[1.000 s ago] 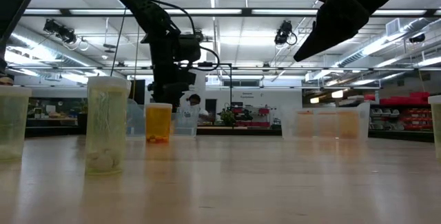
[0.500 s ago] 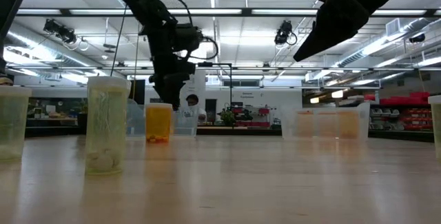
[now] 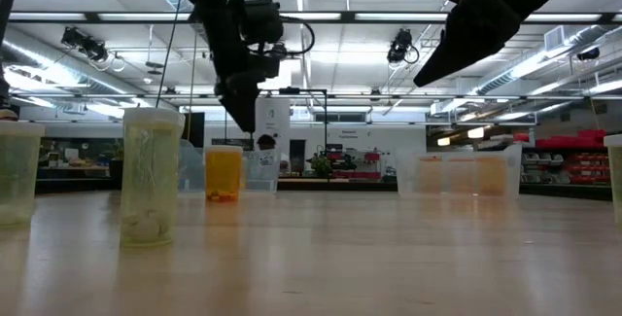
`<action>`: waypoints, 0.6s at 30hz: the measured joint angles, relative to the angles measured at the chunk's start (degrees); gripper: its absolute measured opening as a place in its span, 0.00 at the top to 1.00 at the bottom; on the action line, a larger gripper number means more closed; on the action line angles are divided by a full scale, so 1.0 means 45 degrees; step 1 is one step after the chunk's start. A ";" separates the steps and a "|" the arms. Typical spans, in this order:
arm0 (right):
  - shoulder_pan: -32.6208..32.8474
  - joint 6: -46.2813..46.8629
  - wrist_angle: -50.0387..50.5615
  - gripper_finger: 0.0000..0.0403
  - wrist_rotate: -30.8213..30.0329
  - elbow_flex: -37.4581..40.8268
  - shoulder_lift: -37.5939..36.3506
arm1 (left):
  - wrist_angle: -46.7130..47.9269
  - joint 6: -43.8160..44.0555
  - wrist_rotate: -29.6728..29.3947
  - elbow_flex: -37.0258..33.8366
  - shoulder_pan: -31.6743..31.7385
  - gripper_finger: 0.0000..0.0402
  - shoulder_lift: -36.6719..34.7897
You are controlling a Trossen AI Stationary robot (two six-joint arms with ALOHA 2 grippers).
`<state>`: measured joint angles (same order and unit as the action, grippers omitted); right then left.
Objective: Pick and place medicine bottles into bin by pill shape (circle, oval)
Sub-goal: Put the small yellow pill bottle into the left transparent bin
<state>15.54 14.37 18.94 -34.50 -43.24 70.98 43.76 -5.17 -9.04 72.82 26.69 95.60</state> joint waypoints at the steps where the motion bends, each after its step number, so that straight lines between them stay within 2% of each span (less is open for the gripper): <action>1: -0.0011 -0.0001 -0.0004 0.37 0.0000 0.0000 0.0000 | 0.0097 0.0009 0.0063 0.0000 -0.0281 0.42 -0.0015; 18: -0.0108 -0.0005 -0.0005 0.37 0.0000 0.0000 0.0000 | 0.0433 0.1693 0.0525 0.0000 -0.5072 0.42 -0.0026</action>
<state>15.05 14.35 18.92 -34.50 -43.24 70.98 45.71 2.45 -6.68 72.82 3.86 95.48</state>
